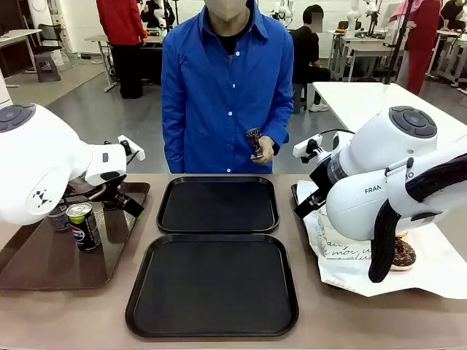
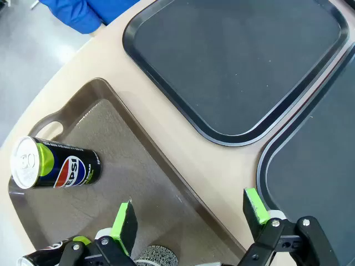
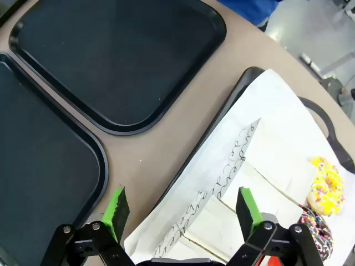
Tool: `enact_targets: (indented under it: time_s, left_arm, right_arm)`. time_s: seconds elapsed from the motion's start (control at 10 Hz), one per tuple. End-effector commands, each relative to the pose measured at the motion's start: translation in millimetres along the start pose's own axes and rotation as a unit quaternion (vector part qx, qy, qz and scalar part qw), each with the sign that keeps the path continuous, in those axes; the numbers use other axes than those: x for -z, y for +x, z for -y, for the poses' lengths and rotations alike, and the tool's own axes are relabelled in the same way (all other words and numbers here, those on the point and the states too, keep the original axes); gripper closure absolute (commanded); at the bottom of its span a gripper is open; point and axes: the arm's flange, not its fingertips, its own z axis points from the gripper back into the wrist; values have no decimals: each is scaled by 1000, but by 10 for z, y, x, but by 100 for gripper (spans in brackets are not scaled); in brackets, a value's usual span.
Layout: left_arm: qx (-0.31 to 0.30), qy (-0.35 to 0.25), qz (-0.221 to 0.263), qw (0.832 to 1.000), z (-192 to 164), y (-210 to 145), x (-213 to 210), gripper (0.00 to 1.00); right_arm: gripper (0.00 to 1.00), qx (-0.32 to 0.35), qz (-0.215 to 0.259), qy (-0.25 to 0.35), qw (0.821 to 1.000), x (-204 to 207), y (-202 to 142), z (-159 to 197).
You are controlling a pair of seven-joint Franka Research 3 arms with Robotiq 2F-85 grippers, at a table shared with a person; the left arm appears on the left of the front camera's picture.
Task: Set up donuts and drinks on trays.
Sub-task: Pick up one Pepsi coke and place it on the Flat Tray.
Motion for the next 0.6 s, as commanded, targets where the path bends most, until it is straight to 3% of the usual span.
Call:
enact_targets:
  time_s: [0.0,0.5]
  left_arm:
    - [0,0,0,1000,1,0,0,0]
    - [0,0,0,1000,1,0,0,0]
  right_arm:
    - [0,0,0,0,1000,0,0,0]
    - [0,0,0,0,1000,0,0,0]
